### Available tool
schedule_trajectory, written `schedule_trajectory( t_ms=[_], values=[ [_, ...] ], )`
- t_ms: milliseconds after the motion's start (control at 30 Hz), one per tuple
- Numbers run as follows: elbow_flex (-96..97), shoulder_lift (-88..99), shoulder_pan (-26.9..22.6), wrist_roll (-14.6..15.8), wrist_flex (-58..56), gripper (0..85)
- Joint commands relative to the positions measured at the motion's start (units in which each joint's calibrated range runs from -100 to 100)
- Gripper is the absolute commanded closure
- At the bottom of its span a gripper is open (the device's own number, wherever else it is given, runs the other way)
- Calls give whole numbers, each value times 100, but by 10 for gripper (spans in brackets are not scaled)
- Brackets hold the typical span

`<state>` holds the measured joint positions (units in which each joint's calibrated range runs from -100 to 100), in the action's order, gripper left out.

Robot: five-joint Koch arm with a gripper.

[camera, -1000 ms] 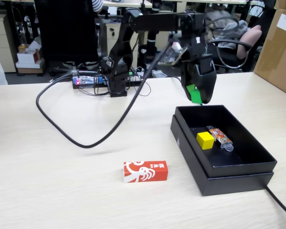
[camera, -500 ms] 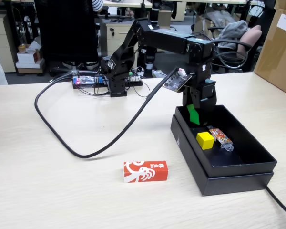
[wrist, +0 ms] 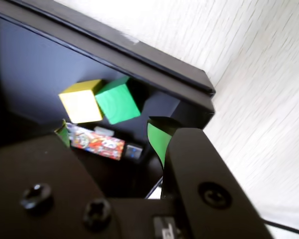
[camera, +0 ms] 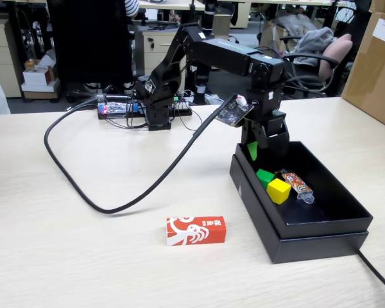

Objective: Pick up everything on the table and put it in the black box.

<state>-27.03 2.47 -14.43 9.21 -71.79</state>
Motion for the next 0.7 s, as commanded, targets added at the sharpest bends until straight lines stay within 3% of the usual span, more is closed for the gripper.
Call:
schedule_trajectory(
  t_ms=[0,367,667],
  values=[
    [-243,1491,254,-24,-13,483],
    [455,2077,1197,-430,4,448],
    [1914,1388,1568,-689,1395,426]
  ],
)
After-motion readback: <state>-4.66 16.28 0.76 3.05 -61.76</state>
